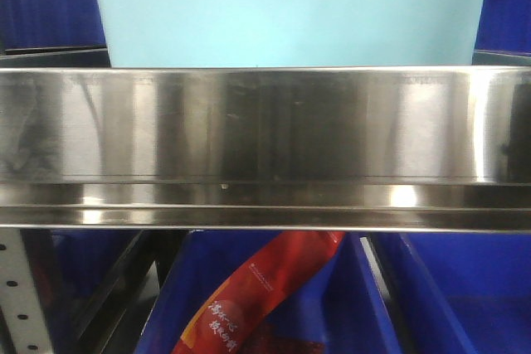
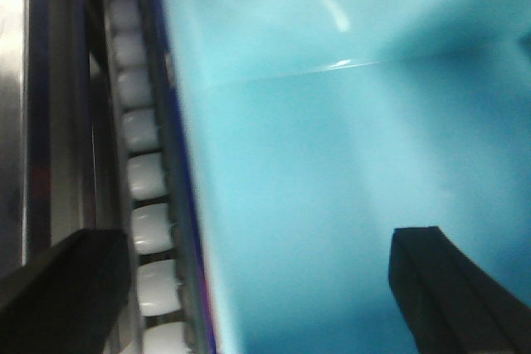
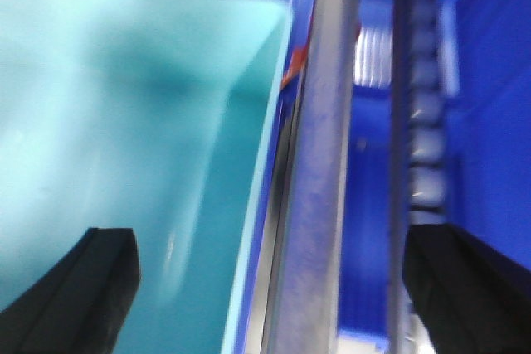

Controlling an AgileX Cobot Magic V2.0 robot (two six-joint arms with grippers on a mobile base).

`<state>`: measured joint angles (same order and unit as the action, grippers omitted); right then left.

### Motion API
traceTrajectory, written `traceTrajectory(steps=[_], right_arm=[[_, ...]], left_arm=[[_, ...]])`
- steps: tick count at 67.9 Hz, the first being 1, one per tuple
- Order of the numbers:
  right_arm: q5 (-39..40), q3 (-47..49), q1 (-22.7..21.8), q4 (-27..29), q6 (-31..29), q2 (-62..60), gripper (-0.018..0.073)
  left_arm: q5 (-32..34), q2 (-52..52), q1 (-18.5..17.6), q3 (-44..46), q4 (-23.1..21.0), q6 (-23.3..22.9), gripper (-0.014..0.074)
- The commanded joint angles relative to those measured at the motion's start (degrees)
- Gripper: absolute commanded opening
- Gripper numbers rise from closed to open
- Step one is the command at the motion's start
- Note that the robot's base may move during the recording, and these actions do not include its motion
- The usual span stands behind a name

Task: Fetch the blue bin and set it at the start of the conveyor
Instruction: 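Grip the teal bin's side walls with both grippers and lift it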

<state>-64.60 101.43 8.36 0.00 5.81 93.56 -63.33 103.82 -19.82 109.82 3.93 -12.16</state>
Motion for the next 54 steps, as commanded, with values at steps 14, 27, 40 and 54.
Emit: traceTrajectory(steps=[14, 27, 40, 54], right_arm=[[0.97, 0.49, 0.03, 0.77, 0.19, 8.3, 0.0538], [2.0, 0.49, 0.03, 0.77, 0.19, 11.62, 0.0517], [2.23, 0.49, 0.03, 0.77, 0.19, 12.07, 0.0156], [2.37, 0.49, 0.03, 0.77, 0.19, 12.07, -0.0151]], left_arm=[[1.53, 5.76, 1.44, 0.56, -2.67, 0.05, 0.0526], [2.06, 7.83, 1.44, 0.56, -3.39, 0.16, 0.0524], [1.57, 7.94, 1.44, 0.56, -3.53, 0.16, 0.0227], [1.33, 7.94, 1.34, 0.7, -3.93, 0.16, -0.0111]])
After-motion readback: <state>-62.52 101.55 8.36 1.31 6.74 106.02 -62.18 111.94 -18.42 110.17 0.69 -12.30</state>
